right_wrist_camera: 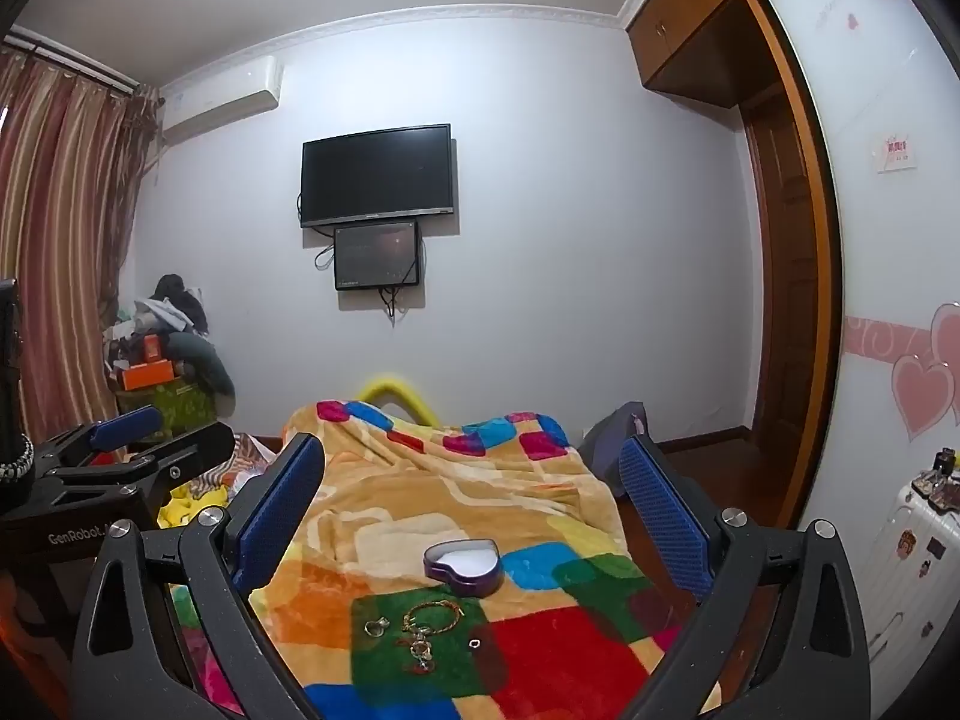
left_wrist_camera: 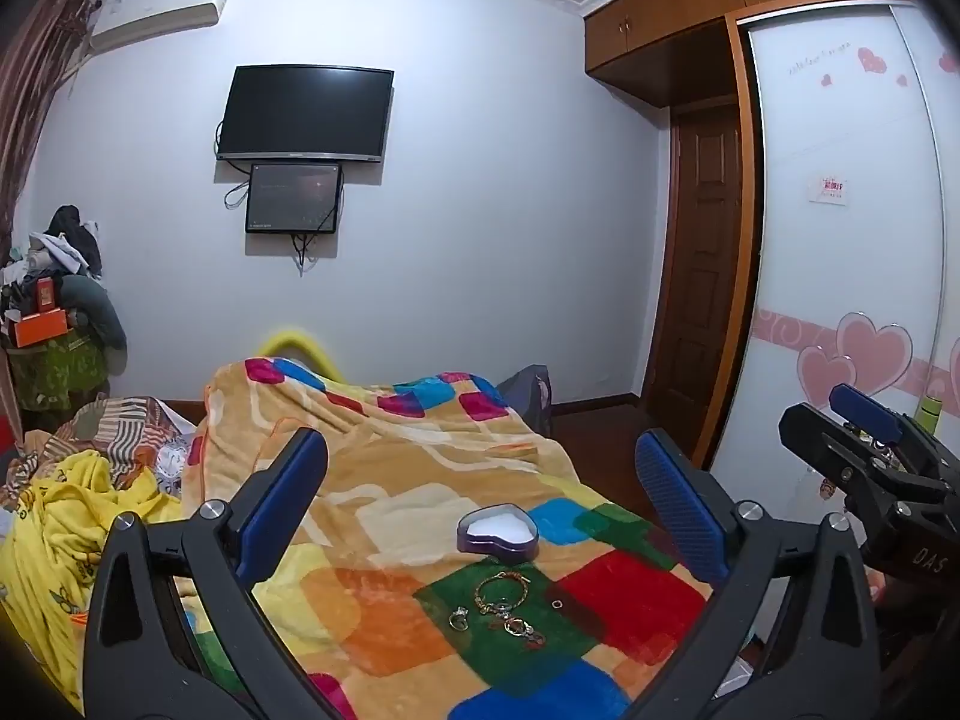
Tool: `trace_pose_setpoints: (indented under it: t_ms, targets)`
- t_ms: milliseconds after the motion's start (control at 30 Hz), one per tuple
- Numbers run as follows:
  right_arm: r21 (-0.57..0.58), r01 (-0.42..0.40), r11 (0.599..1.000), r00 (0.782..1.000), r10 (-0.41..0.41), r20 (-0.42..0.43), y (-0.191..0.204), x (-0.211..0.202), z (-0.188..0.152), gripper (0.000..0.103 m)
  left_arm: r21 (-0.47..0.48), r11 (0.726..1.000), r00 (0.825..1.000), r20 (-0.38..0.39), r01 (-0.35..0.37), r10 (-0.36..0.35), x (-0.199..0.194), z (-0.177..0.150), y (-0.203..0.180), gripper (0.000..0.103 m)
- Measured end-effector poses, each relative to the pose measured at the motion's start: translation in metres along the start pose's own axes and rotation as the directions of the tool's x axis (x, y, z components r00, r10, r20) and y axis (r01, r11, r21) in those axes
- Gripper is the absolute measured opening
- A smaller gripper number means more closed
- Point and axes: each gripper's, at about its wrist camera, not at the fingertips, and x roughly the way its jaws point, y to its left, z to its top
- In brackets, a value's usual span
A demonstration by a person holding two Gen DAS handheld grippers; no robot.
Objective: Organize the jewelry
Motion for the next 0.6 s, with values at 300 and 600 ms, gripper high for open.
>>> trace_pose_setpoints:
  t_ms: [300, 600]
  targets:
    - [0.003, -0.001, 1.0, 1.0, 0.001, -0.009, -0.002, 0.003, -0.006, 0.098, 0.001, 1.0, 1.0, -0.003, -0.007, 0.007, -0.003, -0.006, 0.001, 0.103]
    - [0.006, -0.002, 1.0, 1.0, 0.002, -0.018, -0.002, 0.006, -0.008, 0.098, -0.003, 1.0, 1.0, -0.021, -0.002, 0.002, 0.007, -0.009, 0.0, 0.103]
